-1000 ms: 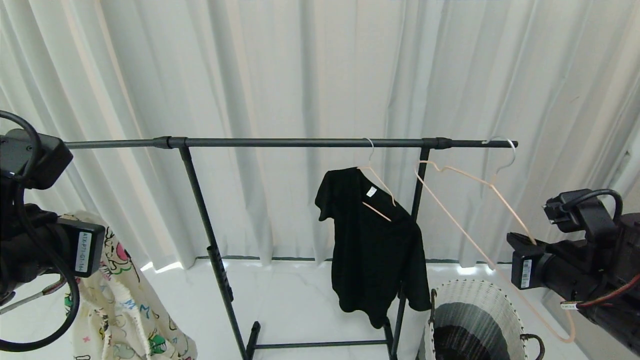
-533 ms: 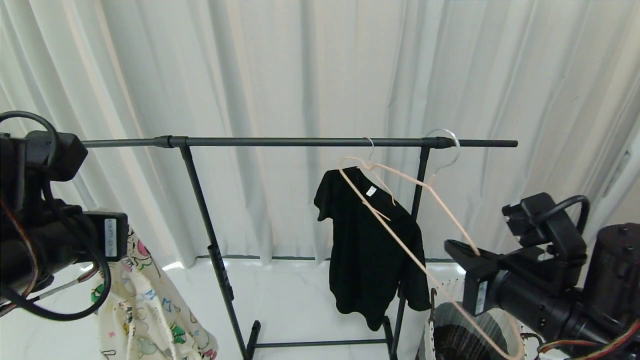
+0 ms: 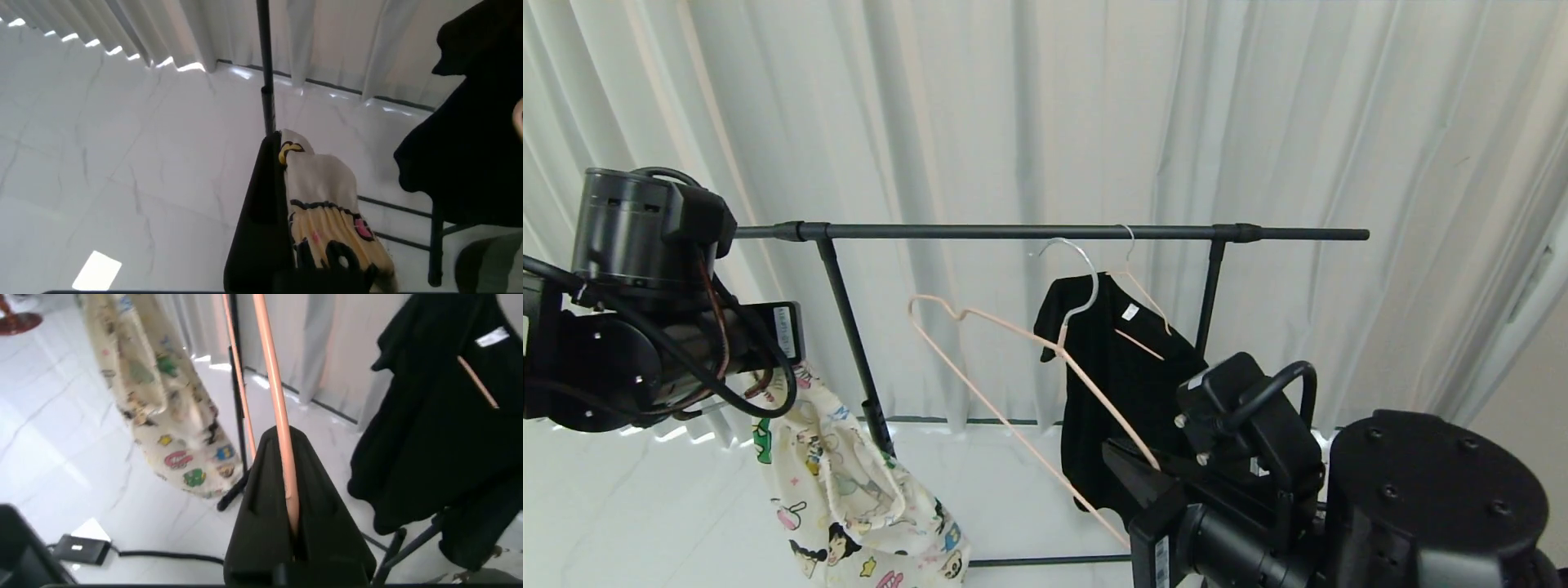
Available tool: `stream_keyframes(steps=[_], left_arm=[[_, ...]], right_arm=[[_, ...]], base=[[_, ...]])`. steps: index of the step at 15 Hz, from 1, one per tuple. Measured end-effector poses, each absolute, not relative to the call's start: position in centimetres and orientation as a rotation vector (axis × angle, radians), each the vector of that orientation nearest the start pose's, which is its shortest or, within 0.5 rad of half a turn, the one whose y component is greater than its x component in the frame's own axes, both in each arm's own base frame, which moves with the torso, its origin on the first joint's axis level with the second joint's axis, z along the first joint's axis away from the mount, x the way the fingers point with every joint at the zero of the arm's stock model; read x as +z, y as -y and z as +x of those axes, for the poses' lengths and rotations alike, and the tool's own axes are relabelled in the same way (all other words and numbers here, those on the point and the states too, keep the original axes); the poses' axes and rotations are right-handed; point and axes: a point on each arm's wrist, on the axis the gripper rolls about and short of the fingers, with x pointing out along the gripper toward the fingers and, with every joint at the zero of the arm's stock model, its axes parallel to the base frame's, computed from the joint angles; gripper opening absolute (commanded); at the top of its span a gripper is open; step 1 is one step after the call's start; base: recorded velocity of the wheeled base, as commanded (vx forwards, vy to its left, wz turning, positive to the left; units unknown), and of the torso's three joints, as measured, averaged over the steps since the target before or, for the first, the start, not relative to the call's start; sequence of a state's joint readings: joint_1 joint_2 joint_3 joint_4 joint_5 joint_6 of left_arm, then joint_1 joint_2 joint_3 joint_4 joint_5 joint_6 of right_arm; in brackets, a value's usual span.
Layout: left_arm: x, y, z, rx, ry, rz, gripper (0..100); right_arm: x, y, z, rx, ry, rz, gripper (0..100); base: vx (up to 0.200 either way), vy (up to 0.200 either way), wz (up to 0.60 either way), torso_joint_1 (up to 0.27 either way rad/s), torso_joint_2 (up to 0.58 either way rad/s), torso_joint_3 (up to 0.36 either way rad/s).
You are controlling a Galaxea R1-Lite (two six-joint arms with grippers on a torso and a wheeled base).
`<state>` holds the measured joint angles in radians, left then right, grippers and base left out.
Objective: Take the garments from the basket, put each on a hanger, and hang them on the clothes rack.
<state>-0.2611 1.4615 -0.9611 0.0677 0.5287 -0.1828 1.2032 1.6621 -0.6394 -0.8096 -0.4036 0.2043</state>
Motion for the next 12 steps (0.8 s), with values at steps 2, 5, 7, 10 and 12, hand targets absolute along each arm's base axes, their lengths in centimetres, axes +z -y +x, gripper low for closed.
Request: stream_keyframes(steps=[2,5,7,10,12], left_arm=[[22.6,5.2,24.1,0.309,-0.504,0.043,0],[22.8,5.2,24.7,0.317,-0.5,0.04,0],[23.1,5.0,25.0,0.321,-0.492,0.033,0],[23.2,5.4,24.7,0.271,-0.492,0.024,0],[23.3,5.5,24.5,0.253,-0.491,0.019,0]], right_arm=[[16.6,-25.8,10.3,0.803,-0.24,0.024,0],[16.1,-25.1,9.1,0.864,-0.261,0.001,0],[16.0,-24.3,8.4,0.906,-0.28,-0.015,0],[16.6,-23.8,7.9,0.979,-0.297,-0.014,0],[17.0,-23.9,7.7,1.01,-0.287,0.0,0]], base=[[0.0,0.0,0.0,0.0,0.0,0.0],[0.0,0.0,0.0,0.0,0.0,0.0],[0.0,0.0,0.0,0.0,0.0,0.0],[0.0,0.0,0.0,0.0,0.0,0.0],[0.0,0.0,0.0,0.0,0.0,0.0]])
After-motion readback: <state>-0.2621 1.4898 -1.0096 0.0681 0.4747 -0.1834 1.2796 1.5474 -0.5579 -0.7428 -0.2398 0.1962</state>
